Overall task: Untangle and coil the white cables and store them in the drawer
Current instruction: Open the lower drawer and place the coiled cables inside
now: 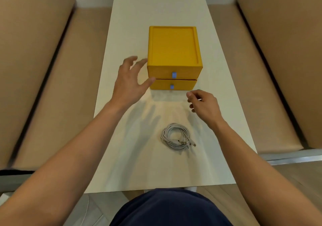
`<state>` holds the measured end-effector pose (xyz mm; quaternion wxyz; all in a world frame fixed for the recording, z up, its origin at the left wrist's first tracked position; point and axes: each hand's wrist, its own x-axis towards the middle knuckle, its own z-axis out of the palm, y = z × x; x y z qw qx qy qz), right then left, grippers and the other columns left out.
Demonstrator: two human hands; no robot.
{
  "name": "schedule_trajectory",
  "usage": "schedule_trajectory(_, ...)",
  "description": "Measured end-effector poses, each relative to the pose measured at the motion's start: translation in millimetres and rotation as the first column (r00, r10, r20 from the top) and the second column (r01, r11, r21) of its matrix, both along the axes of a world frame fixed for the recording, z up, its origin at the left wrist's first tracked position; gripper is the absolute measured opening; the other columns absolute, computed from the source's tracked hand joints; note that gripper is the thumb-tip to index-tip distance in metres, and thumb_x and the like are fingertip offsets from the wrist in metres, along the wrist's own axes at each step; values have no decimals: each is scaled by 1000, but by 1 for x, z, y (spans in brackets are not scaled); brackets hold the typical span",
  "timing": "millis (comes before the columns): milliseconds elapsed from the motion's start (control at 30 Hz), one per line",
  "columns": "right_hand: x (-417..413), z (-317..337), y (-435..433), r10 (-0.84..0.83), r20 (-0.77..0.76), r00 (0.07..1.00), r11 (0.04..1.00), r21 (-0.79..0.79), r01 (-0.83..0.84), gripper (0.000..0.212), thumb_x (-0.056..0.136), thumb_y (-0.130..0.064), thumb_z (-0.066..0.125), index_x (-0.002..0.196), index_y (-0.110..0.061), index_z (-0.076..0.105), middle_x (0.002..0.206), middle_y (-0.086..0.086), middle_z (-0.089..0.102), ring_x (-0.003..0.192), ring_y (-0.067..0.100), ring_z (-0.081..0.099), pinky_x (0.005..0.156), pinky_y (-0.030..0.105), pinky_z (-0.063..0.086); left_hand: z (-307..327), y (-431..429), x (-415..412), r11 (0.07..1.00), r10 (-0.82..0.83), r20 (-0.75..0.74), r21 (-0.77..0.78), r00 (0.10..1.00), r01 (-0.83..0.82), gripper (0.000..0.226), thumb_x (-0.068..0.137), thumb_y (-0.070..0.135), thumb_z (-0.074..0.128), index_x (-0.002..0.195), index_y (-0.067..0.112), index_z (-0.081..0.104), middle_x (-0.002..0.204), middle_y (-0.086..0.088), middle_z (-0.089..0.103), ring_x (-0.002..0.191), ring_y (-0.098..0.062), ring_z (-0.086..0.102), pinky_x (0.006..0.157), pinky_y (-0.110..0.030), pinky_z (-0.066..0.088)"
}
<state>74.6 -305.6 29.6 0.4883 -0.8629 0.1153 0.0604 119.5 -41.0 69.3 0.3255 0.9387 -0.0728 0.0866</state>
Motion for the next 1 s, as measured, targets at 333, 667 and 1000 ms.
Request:
schedule_trajectory(333, 53, -17, 24, -125, 7, 992, 992, 28, 125, 31, 89, -43, 67, 109, -25, 50, 104, -6, 66, 92, 27, 70, 80, 50, 60, -5, -19, 53, 975, -184, -49, 118, 982, 189, 34, 106, 36, 55, 134, 22, 69, 155, -13, 45, 136, -34, 49, 111, -48, 43)
schedule_trajectory(667, 88, -28, 48, 54, -215, 975, 997, -37, -64, 36, 98, -38, 55, 80, -12, 73, 72, 3, 76, 71, 28, 73, 81, 49, 61, 0, -29, 57, 964, -175, -33, 197, 984, 178, 36, 107, 34, 52, 136, 20, 67, 160, -13, 42, 136, -31, 53, 106, -44, 47)
schedule_trajectory(1000, 31, -35, 29, 98, -185, 978, 994, -35, -106, 48, 93, -39, 68, 52, -18, 55, 56, -7, 57, 57, 14, 51, 57, 29, 35, 6, -32, 59, 956, -169, -68, 232, 983, 180, 37, 108, 35, 49, 140, 21, 64, 162, -11, 40, 140, -30, 50, 110, -47, 46)
